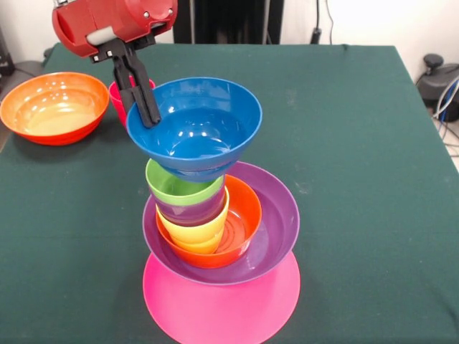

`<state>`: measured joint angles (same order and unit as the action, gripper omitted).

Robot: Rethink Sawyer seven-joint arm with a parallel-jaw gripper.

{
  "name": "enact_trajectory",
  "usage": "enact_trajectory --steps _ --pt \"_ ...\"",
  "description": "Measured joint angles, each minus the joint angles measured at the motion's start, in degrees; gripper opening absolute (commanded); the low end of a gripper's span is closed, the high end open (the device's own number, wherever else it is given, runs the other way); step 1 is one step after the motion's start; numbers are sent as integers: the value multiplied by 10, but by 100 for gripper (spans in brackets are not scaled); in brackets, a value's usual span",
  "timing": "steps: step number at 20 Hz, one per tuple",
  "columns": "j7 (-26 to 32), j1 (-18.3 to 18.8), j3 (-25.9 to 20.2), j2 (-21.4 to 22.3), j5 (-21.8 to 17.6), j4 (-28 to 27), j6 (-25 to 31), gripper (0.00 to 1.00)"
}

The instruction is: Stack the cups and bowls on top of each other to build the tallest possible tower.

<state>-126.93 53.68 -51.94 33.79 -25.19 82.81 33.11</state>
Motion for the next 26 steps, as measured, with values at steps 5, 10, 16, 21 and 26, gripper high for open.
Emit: enact_trajectory --steps 5,10,16,21,26 --pt "0 1 -6 -1 0 0 0 0" --pt "0 2 -13 -2 -1 0 0 0" --pt "0 6 -18 -3 -4 -1 0 0" --pt "0 9 -18 -7 -6 -2 0 0" --pt "4 12 -18 -20 -8 -10 0 0"
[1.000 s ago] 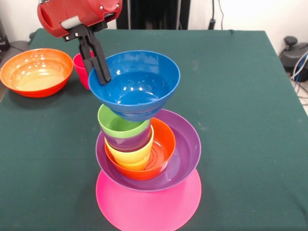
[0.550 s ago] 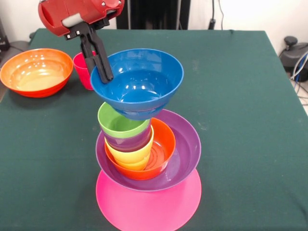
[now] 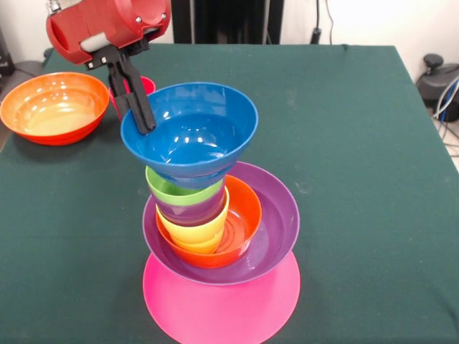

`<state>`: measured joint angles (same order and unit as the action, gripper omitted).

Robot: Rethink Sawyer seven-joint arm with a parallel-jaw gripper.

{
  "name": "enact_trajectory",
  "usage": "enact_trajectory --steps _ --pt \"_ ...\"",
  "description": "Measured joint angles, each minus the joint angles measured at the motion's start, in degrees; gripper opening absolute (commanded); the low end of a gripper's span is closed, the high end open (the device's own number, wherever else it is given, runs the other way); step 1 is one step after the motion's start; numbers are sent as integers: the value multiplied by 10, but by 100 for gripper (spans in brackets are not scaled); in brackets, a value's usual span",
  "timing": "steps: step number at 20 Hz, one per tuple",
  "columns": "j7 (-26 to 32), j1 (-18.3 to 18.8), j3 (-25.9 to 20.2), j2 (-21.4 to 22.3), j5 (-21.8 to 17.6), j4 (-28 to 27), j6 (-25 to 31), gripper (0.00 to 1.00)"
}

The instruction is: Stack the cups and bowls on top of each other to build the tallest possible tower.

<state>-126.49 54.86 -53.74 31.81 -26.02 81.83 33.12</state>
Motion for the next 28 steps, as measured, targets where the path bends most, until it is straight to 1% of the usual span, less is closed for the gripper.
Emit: enact_trajectory --steps 13,28 --pt "25 3 0 -8 -4 -8 0 0" --pt "27 3 0 -8 -4 -8 0 0"
